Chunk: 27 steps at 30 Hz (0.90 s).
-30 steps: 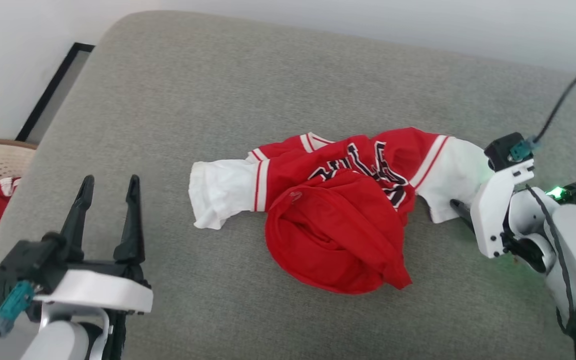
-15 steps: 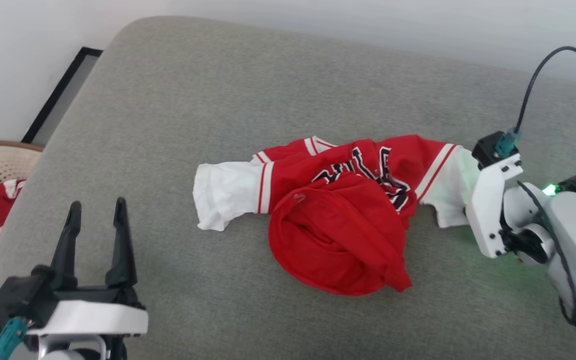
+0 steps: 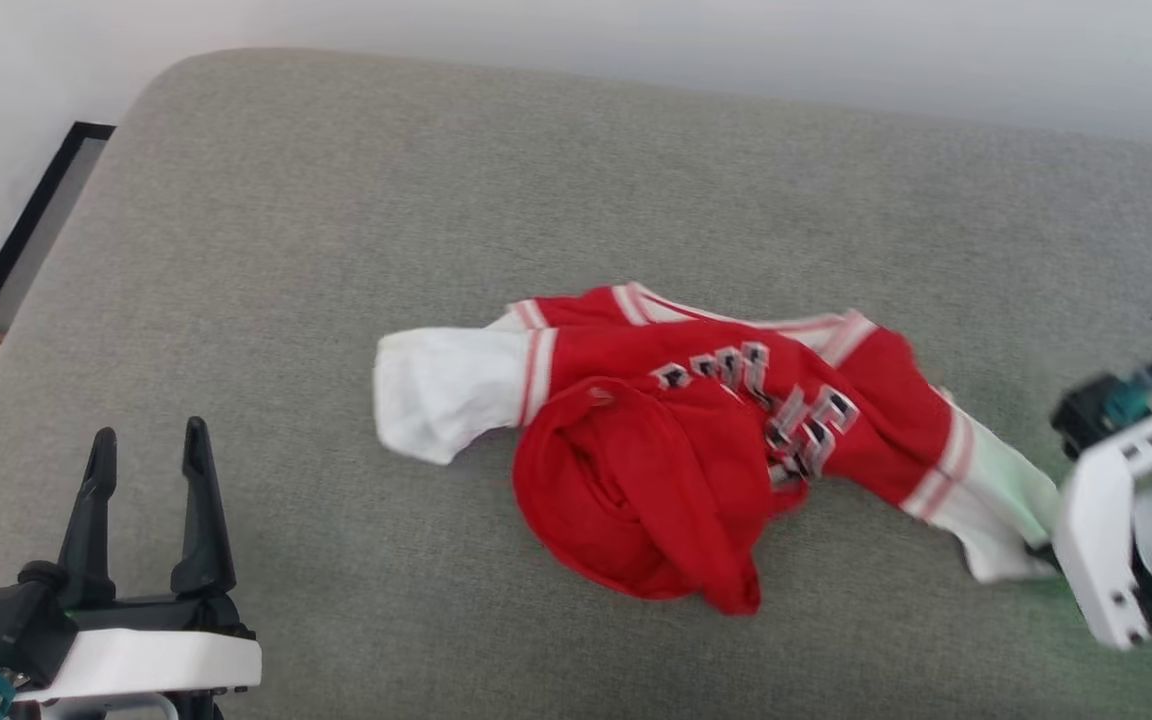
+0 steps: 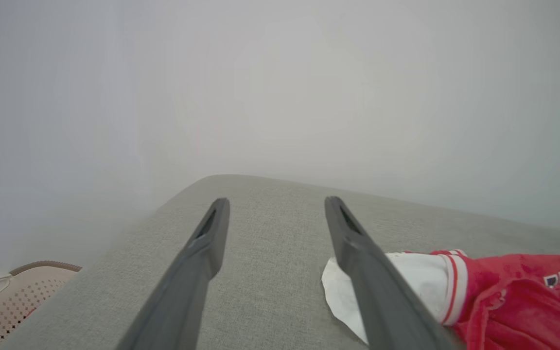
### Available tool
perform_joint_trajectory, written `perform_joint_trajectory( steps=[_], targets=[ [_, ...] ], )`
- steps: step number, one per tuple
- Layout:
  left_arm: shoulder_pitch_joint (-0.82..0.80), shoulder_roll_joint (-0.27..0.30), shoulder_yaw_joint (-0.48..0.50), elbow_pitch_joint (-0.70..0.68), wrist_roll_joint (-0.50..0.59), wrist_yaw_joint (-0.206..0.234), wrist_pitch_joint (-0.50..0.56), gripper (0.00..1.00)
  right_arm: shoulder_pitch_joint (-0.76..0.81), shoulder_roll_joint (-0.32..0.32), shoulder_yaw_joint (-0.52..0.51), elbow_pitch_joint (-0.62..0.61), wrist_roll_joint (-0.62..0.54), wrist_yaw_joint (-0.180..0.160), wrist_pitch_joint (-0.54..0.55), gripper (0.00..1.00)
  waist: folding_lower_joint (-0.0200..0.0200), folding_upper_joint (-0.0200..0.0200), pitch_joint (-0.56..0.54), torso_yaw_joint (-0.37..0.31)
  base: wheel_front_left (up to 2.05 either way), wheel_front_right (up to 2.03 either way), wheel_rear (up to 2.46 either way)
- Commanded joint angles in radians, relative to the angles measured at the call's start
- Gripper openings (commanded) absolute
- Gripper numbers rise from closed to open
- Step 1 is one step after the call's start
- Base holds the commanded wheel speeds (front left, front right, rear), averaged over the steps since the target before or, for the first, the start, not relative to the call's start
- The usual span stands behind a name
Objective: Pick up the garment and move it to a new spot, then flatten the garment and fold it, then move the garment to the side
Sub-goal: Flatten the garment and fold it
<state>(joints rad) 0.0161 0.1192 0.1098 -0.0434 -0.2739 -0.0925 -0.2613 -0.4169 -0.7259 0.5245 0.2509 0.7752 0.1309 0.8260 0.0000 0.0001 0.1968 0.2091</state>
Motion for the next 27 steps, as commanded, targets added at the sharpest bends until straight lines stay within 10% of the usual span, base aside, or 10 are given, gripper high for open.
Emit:
perform_joint_trajectory(
  steps=[1, 8, 10, 27],
  targets=[
    [-0.002, -0.007, 0.009, 0.001, 0.015, -0.007, -0.005, 1.00, 0.061, -0.013, -0.017, -0.016, 0.003, 0.000, 0.031, 0.00, 0.0000, -0.0001, 0.003, -0.007, 0.00, 0.00, 0.00],
    [-0.007, -0.024, 0.030, 0.016, 0.029, -0.023, -0.005, 1.00, 0.266, 0.038, -0.145, -0.072, -0.032, 0.000, 0.070, 0.00, 0.0000, -0.0001, 0.003, -0.023, 0.00, 0.00, 0.00],
    [-0.006, -0.027, 0.034, 0.020, 0.033, -0.028, -0.005, 1.00, 0.284, 0.075, -0.186, -0.073, -0.060, 0.000, 0.048, 1.00, 0.0000, -0.0001, -0.001, -0.026, 0.00, 0.00, 0.00],
    [-0.010, 0.062, -0.009, 0.067, 0.009, -0.038, 0.000, 1.00, 0.395, 0.274, -0.428, -0.288, -0.190, 0.000, -0.042, 1.00, 0.0000, -0.0001, -0.045, -0.083, 0.00, 0.00, 0.00]
  ],
)
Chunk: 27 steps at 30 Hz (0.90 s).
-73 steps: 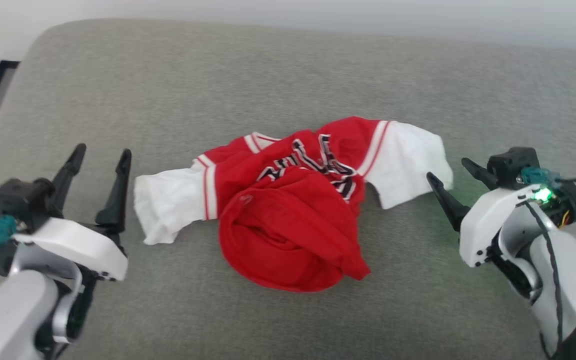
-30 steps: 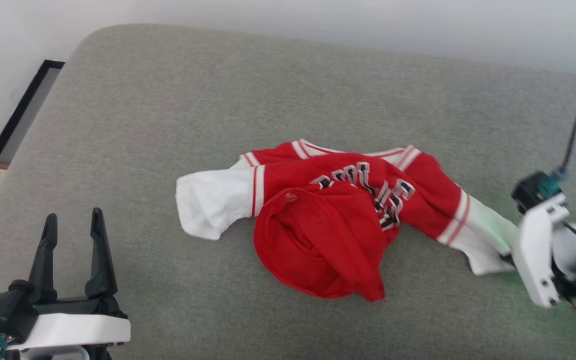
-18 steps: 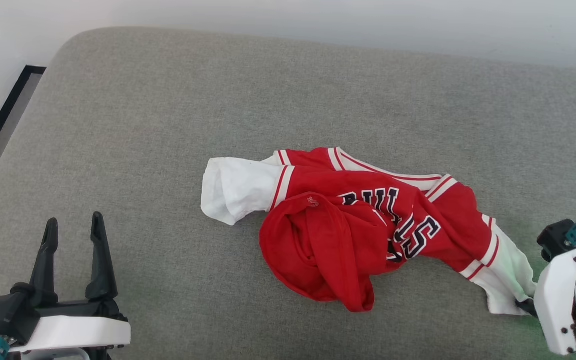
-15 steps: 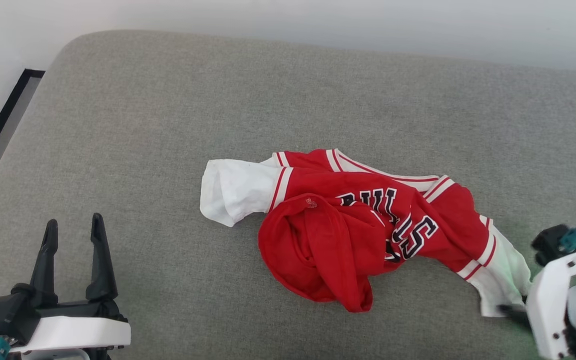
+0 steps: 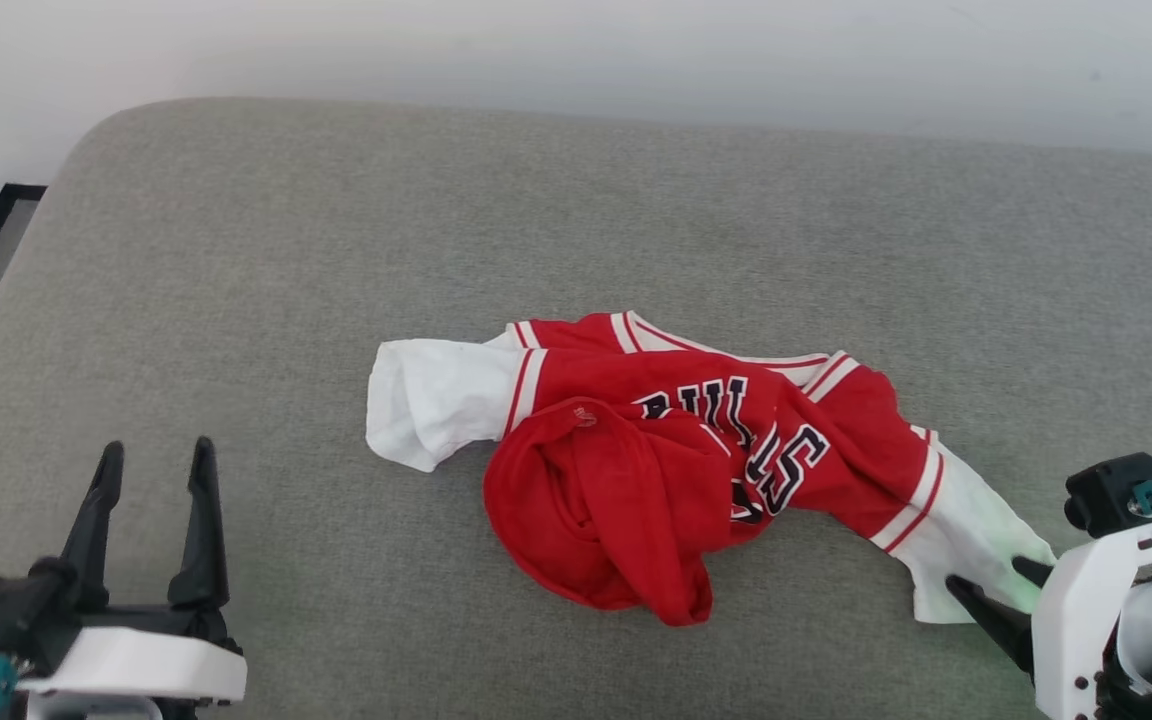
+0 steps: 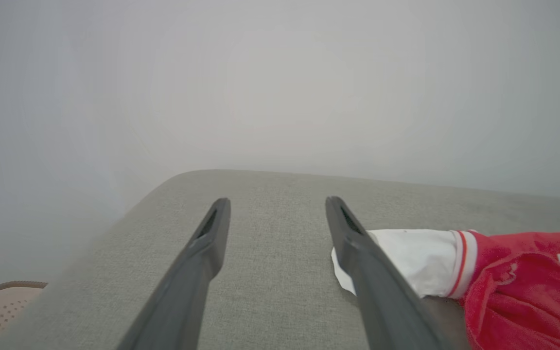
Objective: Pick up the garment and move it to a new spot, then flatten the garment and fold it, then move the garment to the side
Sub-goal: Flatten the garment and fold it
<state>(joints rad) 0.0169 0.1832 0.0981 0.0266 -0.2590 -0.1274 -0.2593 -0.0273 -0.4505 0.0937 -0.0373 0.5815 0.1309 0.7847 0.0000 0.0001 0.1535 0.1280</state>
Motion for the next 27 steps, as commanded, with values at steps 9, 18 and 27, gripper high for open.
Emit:
perform_joint_trajectory(
  steps=[9, 18, 27],
  targets=[
    [-0.087, 0.123, -0.088, 0.018, -0.097, -0.003, 0.137, 1.00, 0.010, 0.074, -0.041, -0.076, -0.050, 0.000, -0.128, 1.00, 0.0000, -0.0001, -0.004, -0.046, 0.00, 0.00, 0.00],
    [-0.290, 0.290, -0.216, 0.075, -0.303, -0.003, 0.449, 1.00, -0.059, 0.135, -0.057, -0.091, -0.139, 0.000, -0.391, 1.00, 0.0000, -0.0001, 0.033, -0.105, 0.00, 0.00, 0.00],
    [-0.484, 0.359, -0.338, 0.186, -0.443, -0.004, 0.720, 1.00, -0.092, 0.182, -0.067, -0.014, -0.207, 0.000, -0.572, 1.00, 0.0000, -0.0001, 0.067, -0.151, 0.00, 0.00, 0.00]
  ],
)
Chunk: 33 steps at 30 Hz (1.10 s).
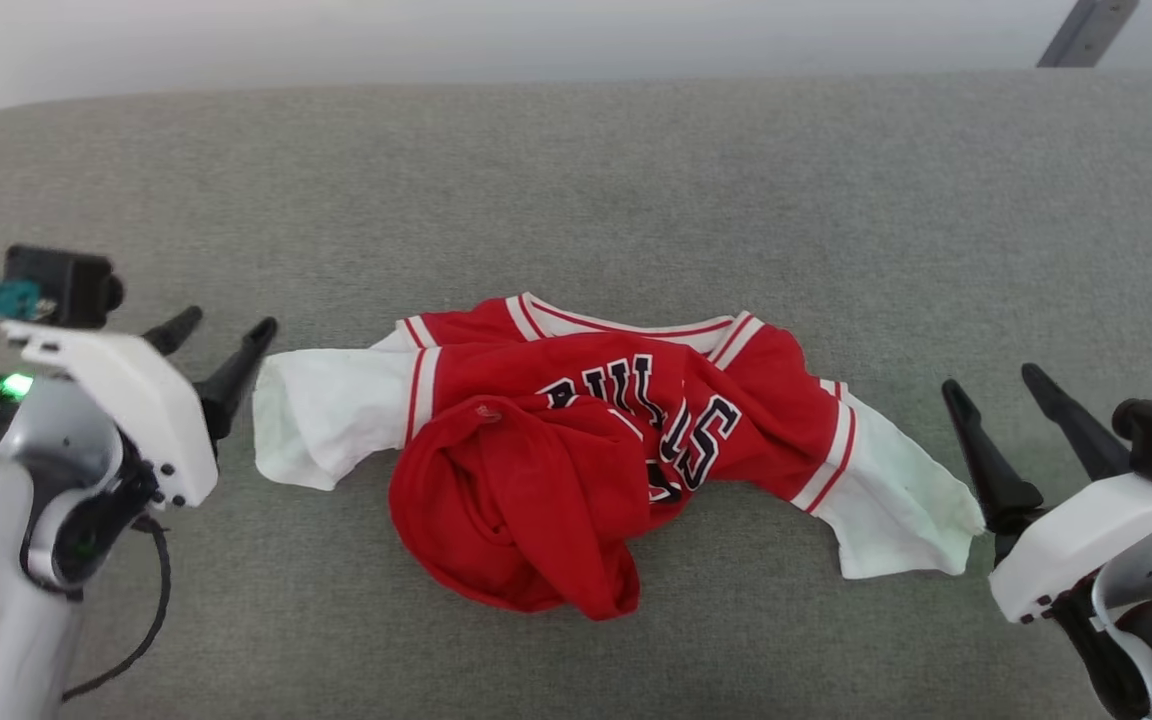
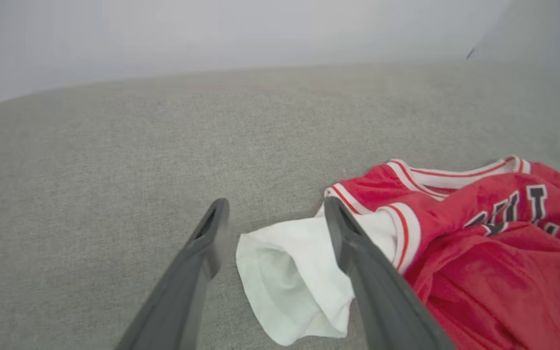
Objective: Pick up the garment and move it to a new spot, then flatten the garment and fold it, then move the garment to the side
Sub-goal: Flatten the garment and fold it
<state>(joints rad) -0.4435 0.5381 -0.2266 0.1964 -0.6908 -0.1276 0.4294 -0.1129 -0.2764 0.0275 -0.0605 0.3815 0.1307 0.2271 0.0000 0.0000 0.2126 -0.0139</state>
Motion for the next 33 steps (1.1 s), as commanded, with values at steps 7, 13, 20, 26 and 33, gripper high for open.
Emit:
perform_joint_trajectory(
  steps=[7, 13, 20, 26, 33],
  targets=[
    [-0.163, -0.006, -0.074, 0.160, -0.049, 0.014, 0.262, 1.00, -0.017, 0.022, 0.021, 0.056, 0.005, 0.000, -0.018, 1.00, 0.0000, 0.0000, 0.027, -0.034, 0.00, 0.00, 0.00],
    [-0.246, -0.022, -0.107, 0.262, -0.056, 0.064, 0.410, 1.00, -0.021, 0.010, 0.035, 0.070, 0.032, 0.000, 0.014, 1.00, 0.0000, 0.0000, 0.045, -0.050, 0.00, 0.00, 0.00],
    [-0.312, -0.029, -0.153, 0.386, -0.024, 0.112, 0.524, 1.00, -0.047, -0.001, 0.055, 0.066, 0.060, 0.000, 0.032, 1.00, 0.0000, 0.0000, 0.079, -0.075, 0.00, 0.00, 0.00],
    [-0.320, -0.059, -0.170, 0.502, -0.034, 0.108, 0.539, 1.00, -0.059, 0.006, 0.063, 0.070, 0.089, 0.000, 0.061, 1.00, 0.0000, 0.0000, 0.105, -0.093, 0.00, 0.00, 0.00],
    [-0.351, -0.069, -0.178, 0.568, -0.043, 0.077, 0.527, 0.00, -0.051, -0.005, 0.087, 0.071, 0.150, 0.000, 0.269, 1.00, 0.0000, 0.0000, 0.115, -0.084, 0.00, 0.00, 0.00]
  ],
)
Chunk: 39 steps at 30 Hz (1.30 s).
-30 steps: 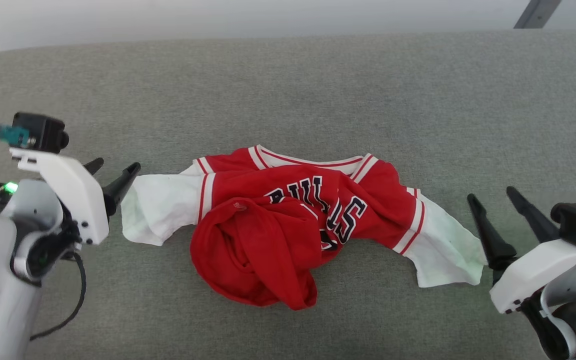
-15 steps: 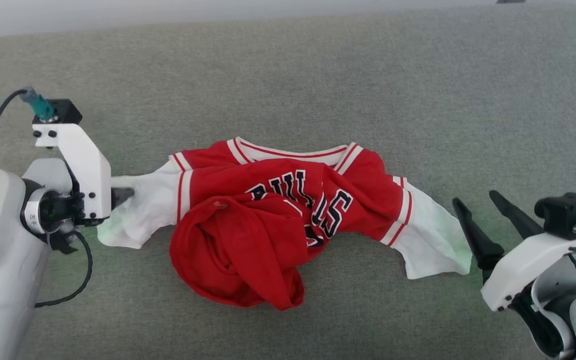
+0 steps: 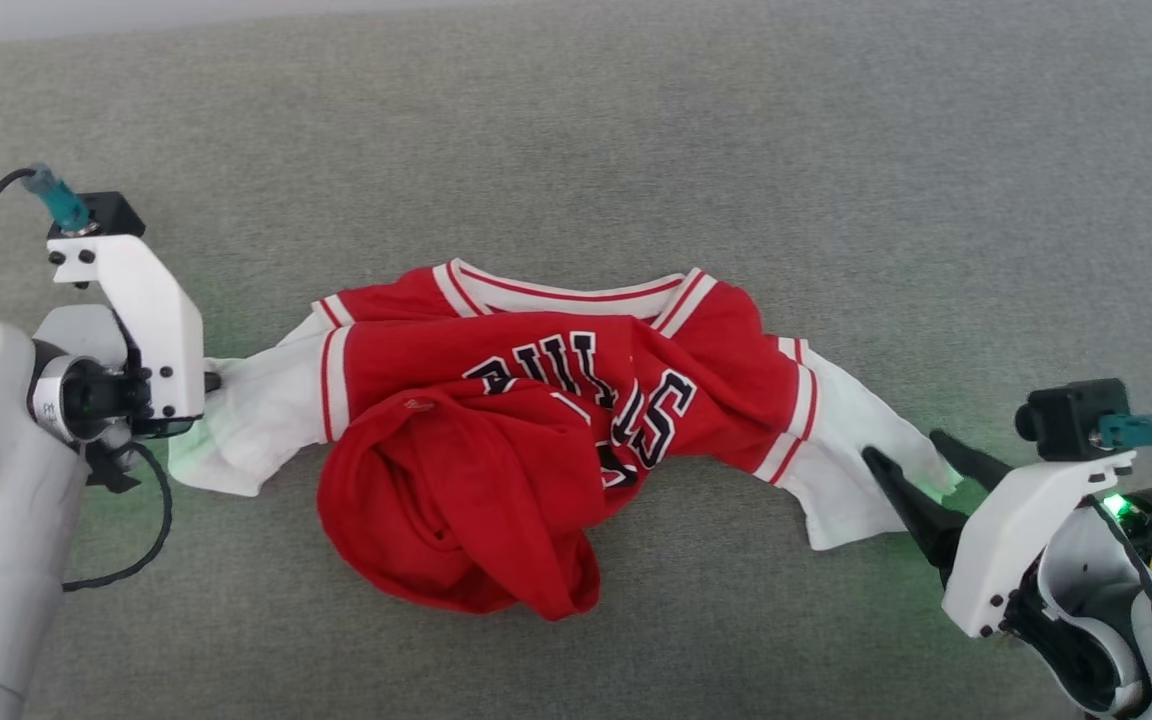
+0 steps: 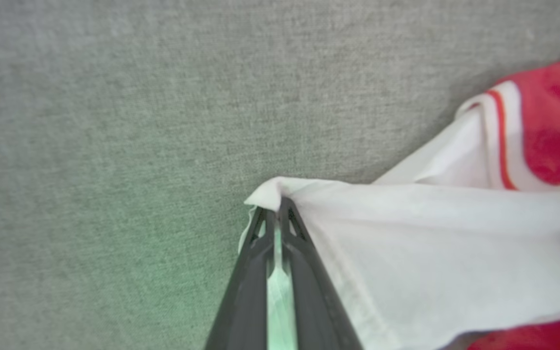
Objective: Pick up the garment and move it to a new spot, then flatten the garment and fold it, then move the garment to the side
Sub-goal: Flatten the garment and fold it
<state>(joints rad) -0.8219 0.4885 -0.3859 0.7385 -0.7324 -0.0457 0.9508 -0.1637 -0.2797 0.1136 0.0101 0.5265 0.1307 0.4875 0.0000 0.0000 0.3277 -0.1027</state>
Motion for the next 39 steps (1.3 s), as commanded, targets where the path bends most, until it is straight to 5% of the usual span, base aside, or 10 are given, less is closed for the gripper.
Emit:
perform_joint_trajectory(
  steps=[1, 12, 13, 14, 39],
  targets=[
    [0.021, -0.022, -0.021, 0.031, 0.001, -0.007, 0.001, 0.00, -0.001, -0.005, -0.002, -0.004, 0.008, 0.000, 0.045, 1.00, 0.0000, 0.0000, 0.000, 0.011, 0.00, 0.00, 0.00],
    [-0.039, -0.078, -0.042, 0.069, 0.003, -0.042, -0.066, 0.00, -0.082, -0.006, 0.001, 0.096, -0.043, 0.000, 0.361, 1.00, 0.0000, 0.0000, 0.005, 0.082, 0.00, 0.00, 0.00],
    [-0.043, -0.084, -0.044, 0.074, 0.001, -0.045, -0.072, 0.00, -0.089, -0.006, 0.004, 0.125, -0.039, 0.000, 0.385, 0.72, 0.0000, 0.0000, 0.004, 0.087, 0.00, 0.00, 0.00],
    [-0.047, -0.089, -0.046, 0.078, 0.000, -0.048, -0.078, 0.00, -0.097, -0.016, 0.016, 0.147, -0.050, 0.000, 0.405, 0.01, 0.0000, 0.0000, 0.004, 0.094, 0.00, 0.00, 0.00],
    [-0.276, -0.062, -0.015, -0.033, 0.017, -0.054, -0.223, 0.00, -0.566, -0.141, 0.034, 0.161, 0.012, 0.000, 0.290, 0.00, 0.0000, 0.0000, -0.167, 0.129, 0.00, 0.00, 0.00]
  ],
)
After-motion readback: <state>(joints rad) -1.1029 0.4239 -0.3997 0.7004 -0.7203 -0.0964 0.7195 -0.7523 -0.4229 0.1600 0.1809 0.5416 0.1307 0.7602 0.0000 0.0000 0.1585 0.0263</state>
